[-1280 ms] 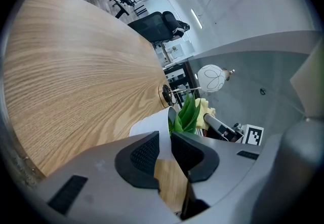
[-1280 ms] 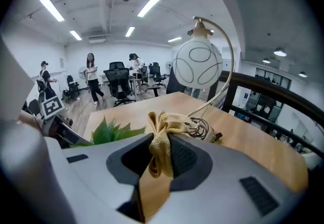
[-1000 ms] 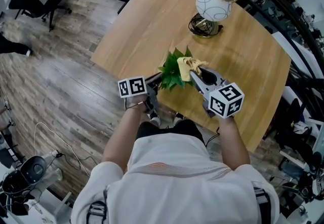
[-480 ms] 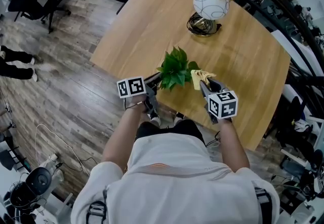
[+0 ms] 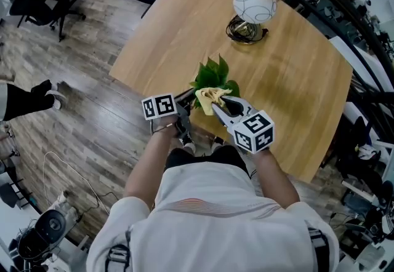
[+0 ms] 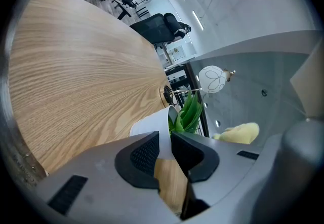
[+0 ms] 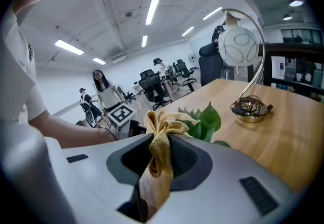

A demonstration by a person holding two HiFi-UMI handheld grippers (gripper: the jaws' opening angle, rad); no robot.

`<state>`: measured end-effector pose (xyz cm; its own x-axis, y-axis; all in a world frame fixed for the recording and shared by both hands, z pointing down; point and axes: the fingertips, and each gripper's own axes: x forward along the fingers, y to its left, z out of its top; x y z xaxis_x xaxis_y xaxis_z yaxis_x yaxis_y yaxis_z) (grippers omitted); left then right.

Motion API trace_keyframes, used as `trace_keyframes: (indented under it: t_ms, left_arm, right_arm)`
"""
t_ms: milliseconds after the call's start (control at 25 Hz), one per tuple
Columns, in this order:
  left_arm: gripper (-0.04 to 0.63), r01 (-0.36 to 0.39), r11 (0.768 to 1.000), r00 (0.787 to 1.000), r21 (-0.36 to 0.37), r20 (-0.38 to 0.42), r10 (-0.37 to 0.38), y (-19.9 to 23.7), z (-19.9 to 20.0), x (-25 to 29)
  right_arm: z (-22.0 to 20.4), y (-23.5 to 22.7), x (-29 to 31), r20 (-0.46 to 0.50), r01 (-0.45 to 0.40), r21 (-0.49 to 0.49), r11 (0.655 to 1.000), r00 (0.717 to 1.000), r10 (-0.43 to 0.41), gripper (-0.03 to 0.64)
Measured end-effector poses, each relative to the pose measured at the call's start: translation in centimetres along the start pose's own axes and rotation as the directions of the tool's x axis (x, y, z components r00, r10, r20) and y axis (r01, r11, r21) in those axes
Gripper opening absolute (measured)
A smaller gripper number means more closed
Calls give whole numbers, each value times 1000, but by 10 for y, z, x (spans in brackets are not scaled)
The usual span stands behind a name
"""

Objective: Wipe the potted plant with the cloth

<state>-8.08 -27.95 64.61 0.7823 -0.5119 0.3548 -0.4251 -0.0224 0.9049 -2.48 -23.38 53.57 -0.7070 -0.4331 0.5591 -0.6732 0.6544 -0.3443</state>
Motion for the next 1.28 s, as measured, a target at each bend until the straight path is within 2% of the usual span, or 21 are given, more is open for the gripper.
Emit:
trace_keyframes:
  t_ms: [120,320,480,680,760,840,920,960,1000,1080,1120,1200,1280]
  left_arm:
    - [75,-2,1000,1000,-1,4,2,-1,-1,1]
    - [75,-1,1000,1000,0,7,1,-1,0,0]
    - [77,-1,1000,1000,0,9,1,0,0,1]
    - [75,-5,1000,1000,3,9,5,-1,1,1]
    - [75,-7,1000,1000,1,8,7,-1,1,2]
    - [75,-9,1000,1000,2,8,9,-1,0,2]
    - [77,-9,1000,1000,2,6,9,-1,0,2]
    - [75,-9,1000,1000,3,5,9,-1,0,2]
    - [75,-9,1000,1000,3,4,9,-1,0,2]
    - [75,-10,1000,1000,3,5,10,-1,0,1]
    - [75,-11,1000,1000,2,7,11,-1,0,1]
    - [75,-12,1000,1000,1,10,12,0,0,1]
    - [75,-11,1000,1000,0,8,11,0,0,1]
  right_arm:
    - [-35,-9,14,-83,29,39,999,996,-26,140]
    - [-77,-39,-1,-159,98,104,990,984,-80,141]
    - [-110,-73,-20,-248,211,122,970,953,-176,140]
    - [-111,-95,-43,-223,276,187,943,947,-233,140]
    - [-104,-112,-56,-207,344,211,915,930,-303,140]
    - [-95,-136,-73,-194,439,238,866,896,-400,140]
    - [-77,-151,-86,-141,484,268,833,875,-463,138]
    - [-62,-150,-88,-88,469,283,837,881,-464,138]
    - [-43,-144,-88,-24,428,291,856,897,-441,137]
    - [-9,-118,-77,82,298,284,911,939,-333,137]
    - [1,-103,-67,105,224,279,934,959,-262,137]
    - [5,-77,-42,101,93,294,951,987,-128,137]
    - [-7,-67,-20,59,35,331,943,997,-58,137]
